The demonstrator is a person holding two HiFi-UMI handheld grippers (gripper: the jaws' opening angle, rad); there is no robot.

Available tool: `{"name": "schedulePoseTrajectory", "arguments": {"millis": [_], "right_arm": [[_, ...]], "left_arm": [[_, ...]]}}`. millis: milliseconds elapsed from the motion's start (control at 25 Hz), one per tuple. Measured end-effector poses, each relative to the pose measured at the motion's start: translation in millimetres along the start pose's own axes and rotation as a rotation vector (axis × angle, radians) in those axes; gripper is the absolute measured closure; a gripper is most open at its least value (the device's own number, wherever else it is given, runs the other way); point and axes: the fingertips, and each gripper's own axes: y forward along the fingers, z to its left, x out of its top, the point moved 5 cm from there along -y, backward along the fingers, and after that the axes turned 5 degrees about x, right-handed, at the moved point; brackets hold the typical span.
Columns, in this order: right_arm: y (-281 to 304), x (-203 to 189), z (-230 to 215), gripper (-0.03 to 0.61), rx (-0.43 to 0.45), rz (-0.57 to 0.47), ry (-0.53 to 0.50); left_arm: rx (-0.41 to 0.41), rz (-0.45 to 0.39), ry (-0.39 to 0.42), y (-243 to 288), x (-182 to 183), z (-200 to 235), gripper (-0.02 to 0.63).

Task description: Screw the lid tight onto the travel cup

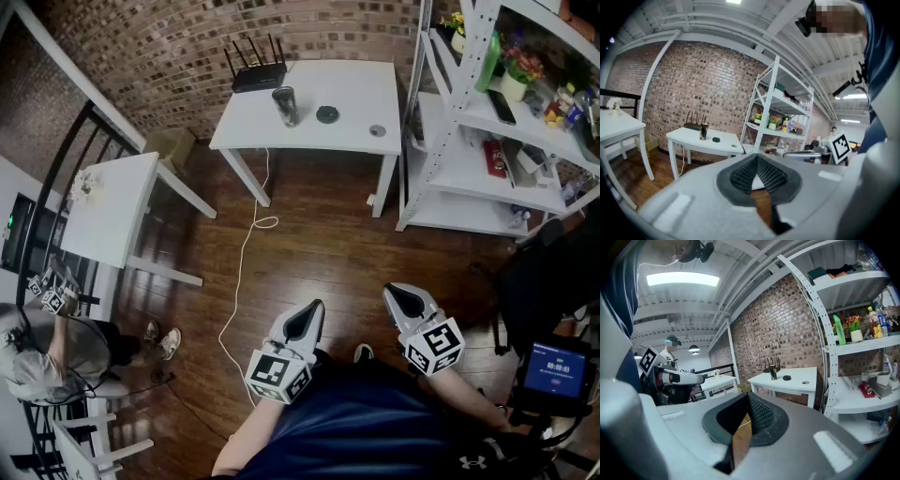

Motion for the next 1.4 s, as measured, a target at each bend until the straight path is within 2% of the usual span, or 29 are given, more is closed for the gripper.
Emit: {"name": "schedulePoseTrajectory", "arguments": {"millis": [120, 240, 400, 600, 760, 920, 1120, 1240, 1400], "right_arm": [[17.0, -4.7, -9.1, 0.568, 0.029, 0.014, -0.001], [36.4, -1.0, -24.5, 0.568, 0.028, 0.024, 0.008], [69.8, 11.8, -47.6, 0.568, -0.009, 0.03, 0.009], [123.2, 44.6, -59.9, 0.568, -0.049, 0.041, 0.015], [177.4, 72.8, -70.1, 0.568, -0.096, -0.003, 0.067], [227.5, 97.5, -84.7, 0.568, -0.143, -0.016, 0.065], [282.2, 91.2, -124.1, 0.568, -0.156, 0.054, 0.068], [318.6, 88.8, -154.1, 0.568, -0.111, 0.09, 0.088], [367.3, 102.5, -203.5, 0.568, -0.045, 0.095, 0.08]], "left_arm": [[0.065, 0.001, -0.008, -2.4, 0.4, 18.4, 0.609], [0.078, 0.016, -0.03, 11.5, 8.0, 31.4, 0.608], [0.044, 0.026, -0.052, 47.0, 23.3, 57.9, 0.609], [-0.049, -0.02, -0.04, 88.9, 51.2, 110.7, 0.609], [-0.059, -0.044, -0.037, 109.1, 75.6, 171.3, 0.607], [-0.047, -0.04, -0.052, 130.2, 93.9, 229.2, 0.607], [0.01, -0.031, -0.051, 170.8, 95.6, 279.2, 0.607], [0.076, -0.016, -0.047, 202.1, 102.4, 303.1, 0.607], [0.198, -0.013, 0.011, 249.6, 119.3, 326.1, 0.607]]}}
